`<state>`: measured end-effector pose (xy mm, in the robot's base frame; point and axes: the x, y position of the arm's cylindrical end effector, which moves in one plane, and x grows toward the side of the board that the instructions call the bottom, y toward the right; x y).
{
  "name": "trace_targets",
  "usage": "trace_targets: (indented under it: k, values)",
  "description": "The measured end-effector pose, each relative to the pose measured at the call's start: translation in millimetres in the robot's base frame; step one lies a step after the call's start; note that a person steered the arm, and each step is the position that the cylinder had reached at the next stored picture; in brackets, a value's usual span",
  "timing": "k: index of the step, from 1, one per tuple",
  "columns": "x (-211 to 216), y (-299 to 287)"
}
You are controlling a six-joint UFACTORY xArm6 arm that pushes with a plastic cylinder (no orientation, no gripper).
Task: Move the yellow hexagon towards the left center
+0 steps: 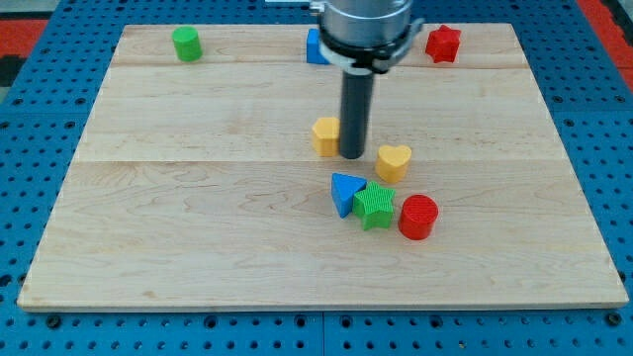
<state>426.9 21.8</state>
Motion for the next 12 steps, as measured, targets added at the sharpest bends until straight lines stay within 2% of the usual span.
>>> trace_targets:
  k: [6, 8, 10, 12]
  values:
    - [-48.7, -20.6]
    - [-54.3, -67.5]
    - [-85.6, -59.8]
    - [-74.8, -116.3]
